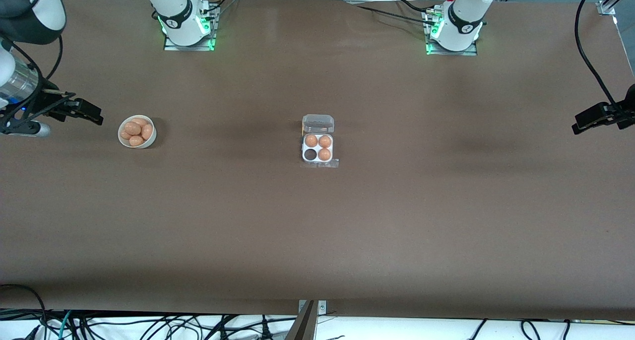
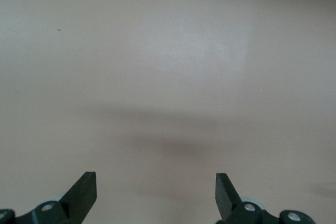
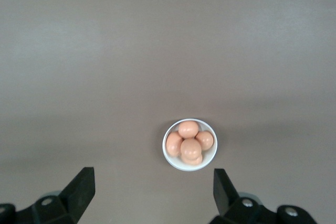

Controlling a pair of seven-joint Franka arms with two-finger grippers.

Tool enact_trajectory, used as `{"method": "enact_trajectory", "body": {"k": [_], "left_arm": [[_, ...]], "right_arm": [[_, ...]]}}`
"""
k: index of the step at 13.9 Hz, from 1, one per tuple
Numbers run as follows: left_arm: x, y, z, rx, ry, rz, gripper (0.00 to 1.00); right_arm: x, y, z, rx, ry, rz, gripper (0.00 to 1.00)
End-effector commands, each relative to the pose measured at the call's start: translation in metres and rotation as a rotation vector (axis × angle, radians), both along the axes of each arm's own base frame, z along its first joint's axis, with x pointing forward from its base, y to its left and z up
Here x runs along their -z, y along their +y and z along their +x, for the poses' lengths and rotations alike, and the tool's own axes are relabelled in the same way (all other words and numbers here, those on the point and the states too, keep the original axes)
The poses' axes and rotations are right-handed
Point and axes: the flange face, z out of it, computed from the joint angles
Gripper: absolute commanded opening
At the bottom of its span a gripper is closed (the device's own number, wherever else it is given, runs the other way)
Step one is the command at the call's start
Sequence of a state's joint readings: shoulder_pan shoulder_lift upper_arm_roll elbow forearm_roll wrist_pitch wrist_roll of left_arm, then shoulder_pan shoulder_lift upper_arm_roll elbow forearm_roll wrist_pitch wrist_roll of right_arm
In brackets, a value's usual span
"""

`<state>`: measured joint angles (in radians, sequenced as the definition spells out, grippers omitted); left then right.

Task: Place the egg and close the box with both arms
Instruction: 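Reach the right gripper down over the white egg bowl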

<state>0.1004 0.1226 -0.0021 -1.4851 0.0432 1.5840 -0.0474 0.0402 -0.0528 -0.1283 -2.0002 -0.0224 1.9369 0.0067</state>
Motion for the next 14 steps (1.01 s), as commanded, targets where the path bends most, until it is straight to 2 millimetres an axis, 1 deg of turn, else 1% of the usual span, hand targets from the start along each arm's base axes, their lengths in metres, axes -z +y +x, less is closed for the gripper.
{"method": "enact_trajectory", "body": {"k": [1, 2, 4, 5, 6, 8, 10, 12, 13, 14], "left_arm": [[-0.006, -0.001, 0.001, 0.015, 0.008, 0.018, 1.00], [-0.006, -0.002, 0.001, 0.016, 0.008, 0.018, 1.00], [-0.006, -0.002, 0.001, 0.016, 0.008, 0.018, 1.00], [-0.006, -0.002, 0.001, 0.016, 0.008, 0.018, 1.00], [-0.006, -0.002, 0.001, 0.016, 0.008, 0.017, 1.00], [-0.006, -0.002, 0.001, 0.016, 0.008, 0.017, 1.00], [-0.006, -0.002, 0.001, 0.016, 0.008, 0.018, 1.00], [-0.006, -0.002, 0.001, 0.016, 0.008, 0.021, 1.00], [-0.006, -0.002, 0.001, 0.016, 0.008, 0.021, 1.00], [-0.006, -0.002, 0.001, 0.016, 0.008, 0.021, 1.00]], "right_arm": [[0.042, 0.002, -0.053, -0.019, -0.068, 0.020, 1.00], [0.057, 0.000, -0.061, -0.025, -0.076, 0.022, 1.00], [0.076, -0.018, -0.067, -0.058, -0.092, 0.023, 1.00], [0.093, -0.027, -0.070, -0.069, -0.100, 0.021, 1.00], [0.110, -0.032, -0.076, -0.077, -0.124, 0.016, 1.00], [0.143, -0.031, -0.087, -0.093, -0.148, 0.006, 1.00], [0.173, -0.031, -0.085, -0.099, -0.113, -0.003, 1.00], [0.201, -0.033, -0.080, -0.147, -0.113, -0.022, 1.00], [0.210, -0.033, -0.080, -0.160, -0.106, -0.026, 1.00], [0.213, -0.033, -0.081, -0.160, -0.100, -0.025, 1.00]]}}
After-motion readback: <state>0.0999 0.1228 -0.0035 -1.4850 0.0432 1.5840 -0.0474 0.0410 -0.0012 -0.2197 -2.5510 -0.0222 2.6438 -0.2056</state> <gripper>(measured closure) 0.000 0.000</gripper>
